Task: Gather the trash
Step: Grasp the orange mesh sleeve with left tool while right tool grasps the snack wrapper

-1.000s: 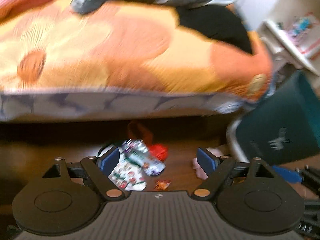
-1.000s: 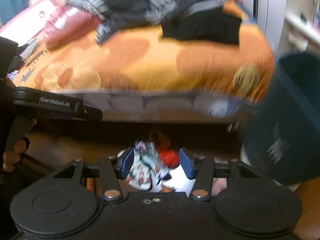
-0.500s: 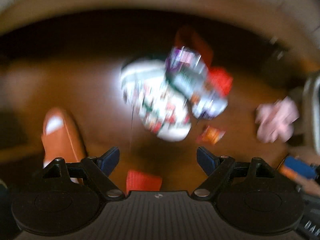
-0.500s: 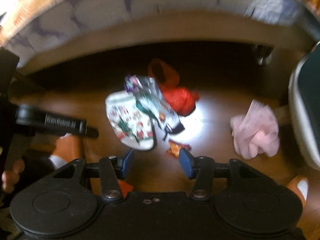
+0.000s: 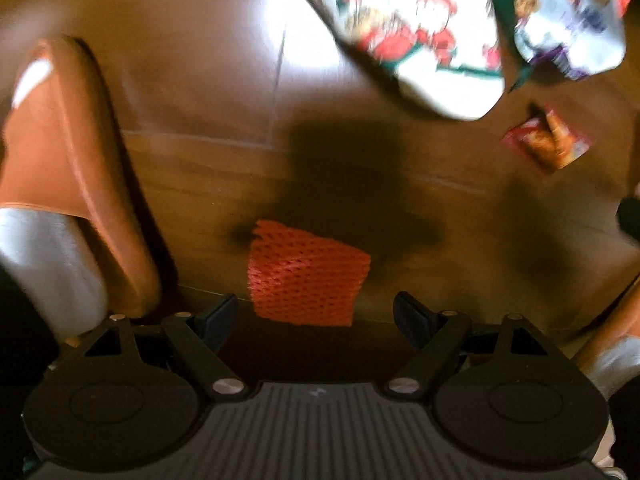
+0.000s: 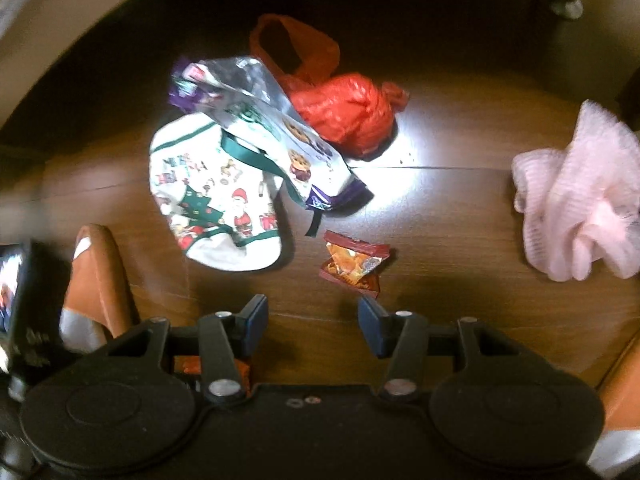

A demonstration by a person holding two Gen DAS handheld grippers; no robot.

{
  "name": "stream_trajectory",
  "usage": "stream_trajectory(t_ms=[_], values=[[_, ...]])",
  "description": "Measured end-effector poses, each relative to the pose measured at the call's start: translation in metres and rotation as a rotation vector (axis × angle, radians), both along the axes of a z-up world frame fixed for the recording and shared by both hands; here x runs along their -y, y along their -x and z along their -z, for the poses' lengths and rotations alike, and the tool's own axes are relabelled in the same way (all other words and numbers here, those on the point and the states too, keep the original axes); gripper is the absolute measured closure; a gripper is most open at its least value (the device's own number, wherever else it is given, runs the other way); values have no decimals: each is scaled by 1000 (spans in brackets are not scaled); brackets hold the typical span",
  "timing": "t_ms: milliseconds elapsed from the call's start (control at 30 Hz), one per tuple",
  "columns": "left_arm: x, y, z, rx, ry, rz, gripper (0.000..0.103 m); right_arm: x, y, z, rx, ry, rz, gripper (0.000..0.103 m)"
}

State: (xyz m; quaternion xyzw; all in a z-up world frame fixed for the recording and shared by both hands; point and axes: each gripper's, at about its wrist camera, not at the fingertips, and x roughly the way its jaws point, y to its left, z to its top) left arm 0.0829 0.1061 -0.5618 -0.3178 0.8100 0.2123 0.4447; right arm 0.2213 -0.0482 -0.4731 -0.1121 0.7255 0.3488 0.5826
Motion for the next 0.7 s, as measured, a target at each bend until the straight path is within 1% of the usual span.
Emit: stream_trajectory(t_ms=[67, 233, 467, 567, 600, 633, 667, 700], values=[[6, 5, 16, -27, 24, 18, 19, -3, -1, 12, -8, 13, 7, 53], [13, 18, 46, -85, 55, 6, 19, -10, -4, 37, -35, 36, 31, 53], [17, 28, 67, -107, 79, 1, 19, -16, -7, 60, -43, 64, 89, 53], [18, 32, 70, -104, 77, -7, 20, -19, -6, 68, -45, 79, 70, 53], [18, 33, 71, -100, 75, -4, 24, -20, -5, 69, -39, 85, 63, 53], [15, 34, 70, -96, 79, -4, 33, -21, -5, 71, -34, 87, 60, 53], [14, 35, 70, -95, 86, -5, 38, -22, -5, 73, -33, 86, 63, 53], [15, 36, 71, -95, 91, -4, 47, -21, -5, 74, -34, 86, 65, 54]])
